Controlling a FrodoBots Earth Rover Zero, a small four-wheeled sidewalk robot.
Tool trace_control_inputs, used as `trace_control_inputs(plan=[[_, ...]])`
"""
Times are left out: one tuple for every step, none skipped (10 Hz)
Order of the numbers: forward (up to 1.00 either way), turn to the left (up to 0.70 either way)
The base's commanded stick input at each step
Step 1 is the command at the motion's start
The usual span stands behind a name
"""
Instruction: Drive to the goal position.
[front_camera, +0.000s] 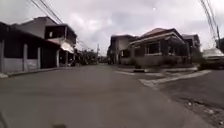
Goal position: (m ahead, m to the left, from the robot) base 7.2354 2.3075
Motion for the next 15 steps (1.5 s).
trace_control_inputs(plan=[[0.70,0.00],[0.70,0.00],[0.70,0.00],[0.70,0.00],[0.70,0.00],[0.70,0.00],[0.70,0.00],[0.70,0.00],[0.70,0.00],[0.70,0.00],[0.70,0.00],[0.70,0.00],[0.70,0.00],[0.70,0.00],[0.70,0.00]])
